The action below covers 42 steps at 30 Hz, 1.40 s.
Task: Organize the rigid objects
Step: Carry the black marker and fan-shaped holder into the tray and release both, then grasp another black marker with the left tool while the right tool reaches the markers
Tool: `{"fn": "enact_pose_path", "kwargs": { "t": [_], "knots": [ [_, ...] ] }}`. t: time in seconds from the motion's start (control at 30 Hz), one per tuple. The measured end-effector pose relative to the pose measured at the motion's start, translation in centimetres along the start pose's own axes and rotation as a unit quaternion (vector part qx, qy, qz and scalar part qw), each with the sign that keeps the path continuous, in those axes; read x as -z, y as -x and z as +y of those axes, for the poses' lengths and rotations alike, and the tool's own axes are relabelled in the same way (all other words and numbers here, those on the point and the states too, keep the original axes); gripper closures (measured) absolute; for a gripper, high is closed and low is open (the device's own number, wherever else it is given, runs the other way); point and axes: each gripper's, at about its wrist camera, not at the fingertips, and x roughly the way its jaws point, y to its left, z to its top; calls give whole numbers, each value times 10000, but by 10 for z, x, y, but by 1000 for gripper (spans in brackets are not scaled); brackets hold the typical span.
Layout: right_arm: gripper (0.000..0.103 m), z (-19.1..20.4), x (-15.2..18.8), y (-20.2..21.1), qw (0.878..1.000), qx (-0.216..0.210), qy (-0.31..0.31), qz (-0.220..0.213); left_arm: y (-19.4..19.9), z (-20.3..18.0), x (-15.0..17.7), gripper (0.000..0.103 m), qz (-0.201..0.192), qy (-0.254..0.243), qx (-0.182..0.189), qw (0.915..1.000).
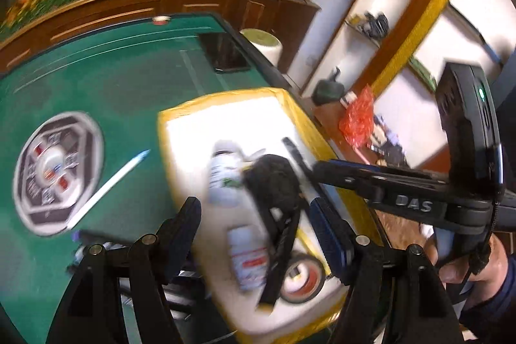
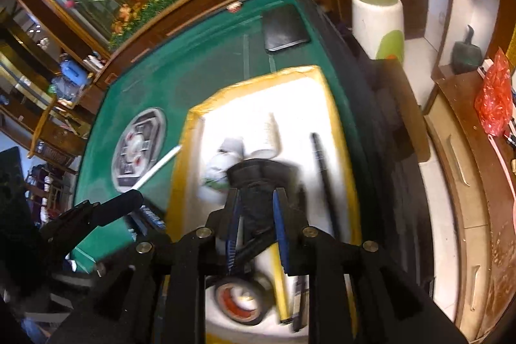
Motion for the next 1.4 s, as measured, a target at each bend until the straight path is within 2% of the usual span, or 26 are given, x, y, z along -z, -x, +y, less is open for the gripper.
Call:
{"fn": "enact_pose_path", "kwargs": {
  "t": [0.2,0.37,0.53,0.67,0.87,0.93,1.03,1.2,1.3,1.37,1.4],
  "knots": [
    [82,46,18,3,9983,-505,286,79,45,71,31,30,-183,699,-260,9970],
    [75,95,42,-20,9936,-863,591,418,64,124,60,30,-71,1134,-433,9926],
    [75,119,64,-43,9891,-1083,814,579,58,151,91,30,56,1478,-485,9878],
    [75,125,63,-56,9836,-1351,1027,608,44,161,99,30,63,1750,-376,9838],
    [75,133,40,-48,9774,-1620,1358,-76,28,153,95,30,-134,1772,-346,9835],
    [75,133,38,-44,9751,-1747,1342,-250,18,152,94,30,-53,1832,-308,9826],
    [75,130,44,-33,9732,-1706,1447,-539,8,144,95,30,-89,1803,-288,9832],
    [75,108,67,-7,9705,-1541,1488,-1110,-8,130,95,30,-270,1468,-900,9847],
    [74,94,92,7,9699,-1524,1349,-1336,-7,124,104,39,-446,1169,-1147,9855],
    [74,90,112,18,9688,-1476,1375,-1439,-2,126,111,58,-402,1071,-1206,9861],
    [74,90,118,22,9686,-1491,1385,-1430,2,129,115,62,-356,1094,-1140,9868]
  ]
}}
